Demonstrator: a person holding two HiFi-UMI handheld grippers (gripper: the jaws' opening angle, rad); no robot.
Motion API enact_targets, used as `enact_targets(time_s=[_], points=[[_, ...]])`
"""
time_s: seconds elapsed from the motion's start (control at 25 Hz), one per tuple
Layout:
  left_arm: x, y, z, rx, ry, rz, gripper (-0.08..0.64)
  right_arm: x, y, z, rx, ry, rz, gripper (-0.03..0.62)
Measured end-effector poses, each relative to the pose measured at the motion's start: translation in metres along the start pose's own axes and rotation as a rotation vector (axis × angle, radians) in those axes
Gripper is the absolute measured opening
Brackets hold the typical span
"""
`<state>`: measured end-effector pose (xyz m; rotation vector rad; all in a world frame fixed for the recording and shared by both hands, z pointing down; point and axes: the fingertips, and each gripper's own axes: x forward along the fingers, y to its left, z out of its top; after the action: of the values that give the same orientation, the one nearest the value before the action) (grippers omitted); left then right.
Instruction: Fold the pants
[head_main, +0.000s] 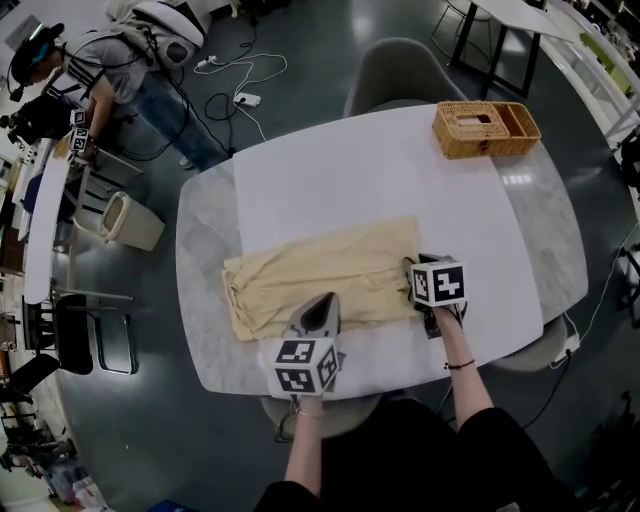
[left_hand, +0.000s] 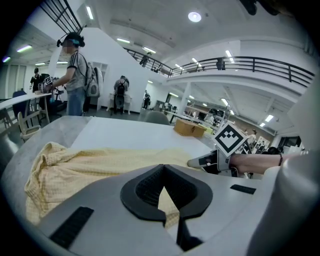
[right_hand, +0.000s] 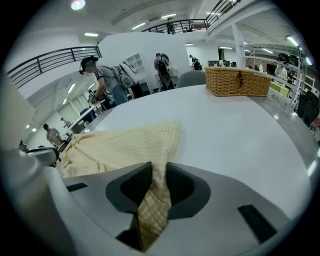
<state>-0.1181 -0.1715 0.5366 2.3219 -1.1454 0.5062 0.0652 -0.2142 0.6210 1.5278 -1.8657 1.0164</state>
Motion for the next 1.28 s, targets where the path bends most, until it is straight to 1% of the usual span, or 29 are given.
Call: enact_targets(time_s=[0.04, 0.08, 0.16, 0.32, 0.6, 0.96, 1.28], points=[[-0.001, 0.000, 0.000, -0.001, 0.000, 0.002, 0.014, 0.000, 0.002, 0.000, -0.003, -0.001, 0.001, 0.070], [-0.001, 0.001, 0.000, -0.002, -0.002, 0.005, 0.014, 0.001, 0.004, 0.000, -0.003, -0.002, -0.002, 0.044], [-0.003, 0.003, 0.001, -0.005, -0.007, 0.010, 0.014, 0.001, 0.005, 0.000, 0.005, -0.007, -0.001, 0.037], [-0.007, 0.008, 0.003, -0.012, -0.012, 0.026, 0.014, -0.002, 0.005, 0.003, 0.057, -0.017, 0.042, 0.034], [-0.014, 0.012, 0.004, -0.016, -0.021, 0.046, 0.014, -0.012, 0.009, 0.012, 0.116, -0.048, 0.109, 0.031], [-0.030, 0.015, 0.002, -0.029, -0.044, 0.092, 0.014, -0.032, 0.020, 0.027, 0.124, -0.080, 0.169, 0.031], [-0.049, 0.028, 0.007, -0.030, -0.073, 0.115, 0.014, -0.050, 0.042, 0.043, 0.133, -0.104, 0.213, 0.031]])
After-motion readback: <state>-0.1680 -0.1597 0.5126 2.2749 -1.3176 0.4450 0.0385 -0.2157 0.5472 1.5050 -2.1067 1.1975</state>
